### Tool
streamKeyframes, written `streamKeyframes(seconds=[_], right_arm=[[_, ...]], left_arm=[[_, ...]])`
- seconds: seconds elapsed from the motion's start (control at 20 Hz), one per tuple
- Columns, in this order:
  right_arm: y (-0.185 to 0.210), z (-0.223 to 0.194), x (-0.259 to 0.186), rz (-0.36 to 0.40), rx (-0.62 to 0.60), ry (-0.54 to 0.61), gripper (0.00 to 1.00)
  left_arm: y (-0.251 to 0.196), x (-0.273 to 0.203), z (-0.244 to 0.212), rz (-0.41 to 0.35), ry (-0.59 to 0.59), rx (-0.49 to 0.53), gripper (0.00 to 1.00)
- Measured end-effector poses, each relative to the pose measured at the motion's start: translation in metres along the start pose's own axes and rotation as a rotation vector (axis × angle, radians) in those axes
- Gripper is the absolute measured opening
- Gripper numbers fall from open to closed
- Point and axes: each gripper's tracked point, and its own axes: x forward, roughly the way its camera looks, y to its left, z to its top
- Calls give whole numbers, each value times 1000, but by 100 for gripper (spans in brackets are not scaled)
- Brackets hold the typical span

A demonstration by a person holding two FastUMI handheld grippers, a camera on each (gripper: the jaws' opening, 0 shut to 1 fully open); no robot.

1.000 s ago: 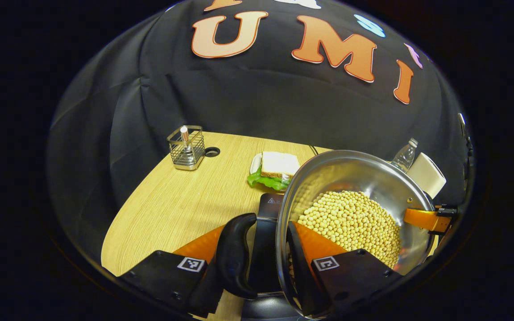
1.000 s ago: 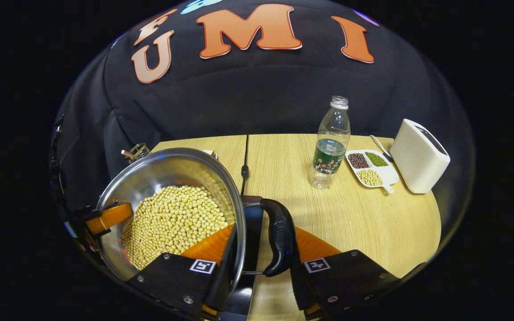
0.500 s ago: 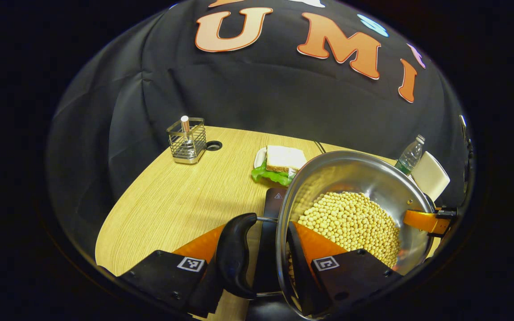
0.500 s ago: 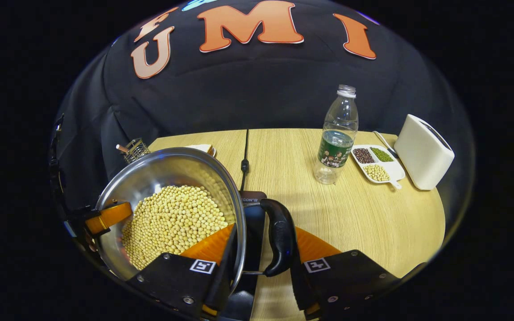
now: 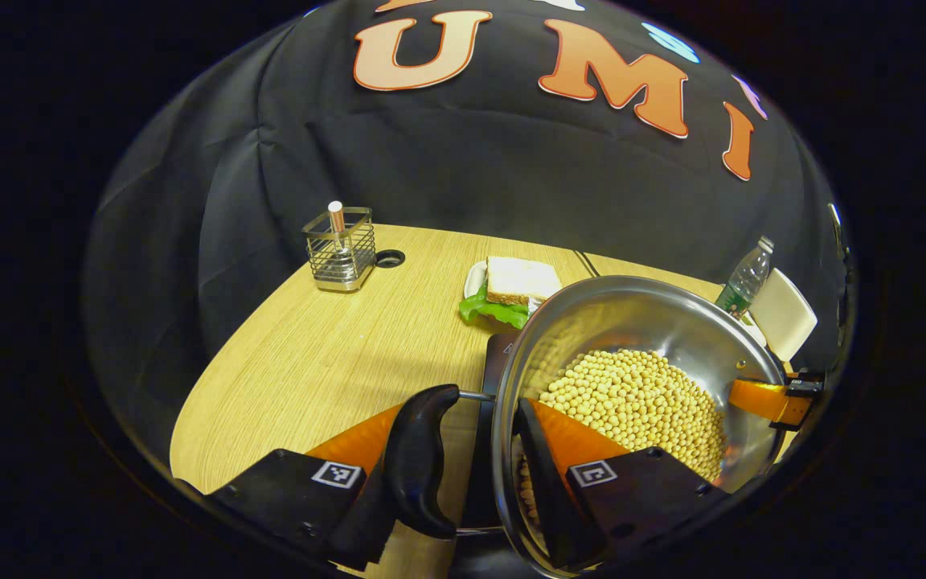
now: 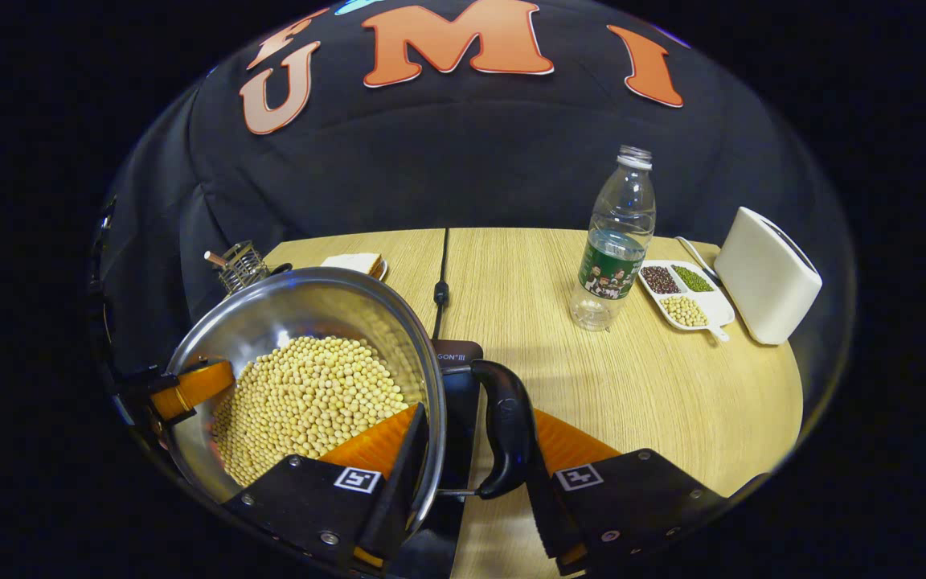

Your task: First push the handle of the pot to place it horizontally, then grasp the pot with both hands and set it on the induction cooktop.

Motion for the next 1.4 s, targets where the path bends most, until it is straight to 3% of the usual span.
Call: streamKeyframes(seconds=[0.2, 0.45, 0.7, 0.75, 0.85, 0.9, 1.05, 1.15, 1.35, 1.4], right_arm=[[0, 13, -20, 17, -3, -52, 75], [-23, 75, -102, 4, -20, -255, 82], [-48, 131, -215, -26, -74, -496, 90], [-57, 142, -242, -30, -85, -543, 97], [-69, 156, -294, -9, -127, -628, 94], [-76, 164, -319, -5, -151, -677, 94], [-114, 187, -409, -83, -207, -814, 98], [-136, 201, -458, -129, -212, -890, 95], [-198, 221, -531, -298, -196, -1020, 92], [-205, 225, -542, -315, -183, -1044, 98]], left_arm=[[7, -18, 23, 52, -91, 28, 86], [13, -99, 119, 137, -396, 111, 85], [-22, -209, 200, 87, -650, 92, 85], [-30, -231, 213, 70, -683, 88, 82], [-45, -276, 240, 23, -756, 85, 89], [-52, -304, 258, 0, -797, 81, 86], [-72, -372, 291, -64, -892, 47, 87], [-91, -409, 306, -132, -935, 40, 89], [-98, -465, 327, -133, -982, 46, 95], [-97, -477, 334, -124, -994, 41, 95]])
